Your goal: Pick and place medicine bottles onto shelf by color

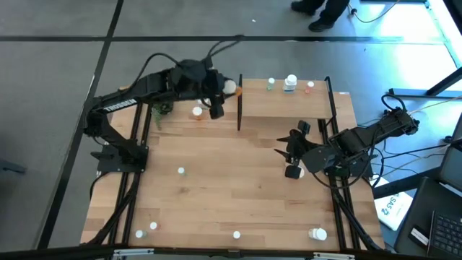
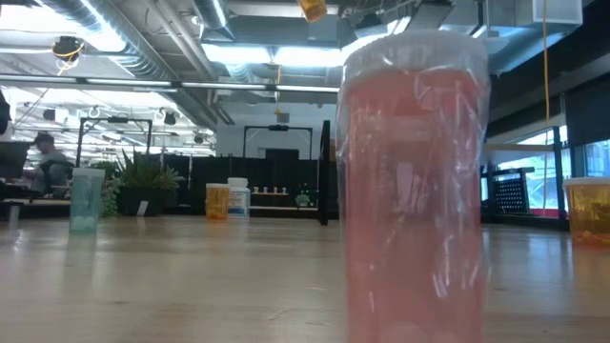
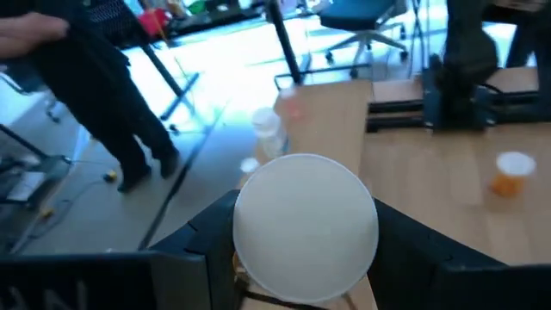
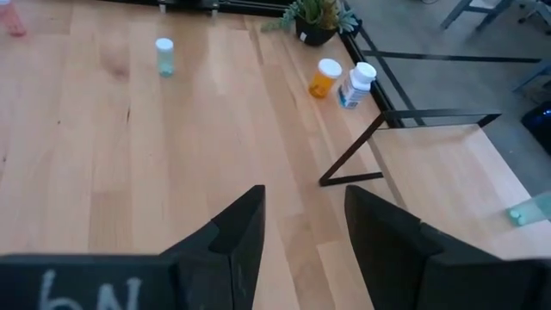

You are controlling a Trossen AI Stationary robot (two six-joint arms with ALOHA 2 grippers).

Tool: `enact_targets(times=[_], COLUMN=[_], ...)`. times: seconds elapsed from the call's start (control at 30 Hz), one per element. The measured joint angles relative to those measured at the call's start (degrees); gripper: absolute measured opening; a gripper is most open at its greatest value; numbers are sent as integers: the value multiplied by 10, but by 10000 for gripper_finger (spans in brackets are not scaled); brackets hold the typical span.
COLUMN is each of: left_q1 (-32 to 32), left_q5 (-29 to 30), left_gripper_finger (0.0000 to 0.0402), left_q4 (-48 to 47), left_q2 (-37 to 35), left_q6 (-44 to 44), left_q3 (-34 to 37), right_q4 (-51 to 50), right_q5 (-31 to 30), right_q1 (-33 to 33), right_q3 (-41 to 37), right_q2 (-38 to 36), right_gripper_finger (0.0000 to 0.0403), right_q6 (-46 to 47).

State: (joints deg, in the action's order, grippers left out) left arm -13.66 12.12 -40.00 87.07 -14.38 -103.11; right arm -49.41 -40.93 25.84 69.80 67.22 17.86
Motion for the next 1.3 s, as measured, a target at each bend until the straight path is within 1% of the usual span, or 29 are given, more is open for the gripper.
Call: enact_targets(times=[0.1,0.2,0.27,0.47,0.6,0.9,1.3], left_q1=[-17,-34,-42,-62,-67,-69,-69], left_q5=[-36,-76,-84,-92,-122,-132,-127], left_gripper_finger=[183,183,183,183,183,183,183], left_q4=[41,56,70,68,73,89,84], left_q2=[12,33,48,104,133,200,250], left_q6=[-13,-25,-37,-50,-58,-58,-55], left_q3=[-2,0,0,0,0,0,0], right_q4=[0,0,0,-5,-19,-28,-30], right_q5=[0,0,0,-2,-1,-1,0], right_q1=[-5,-10,-15,-25,-27,-27,-27], right_q3=[0,0,0,0,0,0,0], right_q2=[0,0,0,0,0,0,0], right_gripper_finger=[163,163,163,163,163,163,163], right_q6=[1,1,2,0,-2,-2,-3])
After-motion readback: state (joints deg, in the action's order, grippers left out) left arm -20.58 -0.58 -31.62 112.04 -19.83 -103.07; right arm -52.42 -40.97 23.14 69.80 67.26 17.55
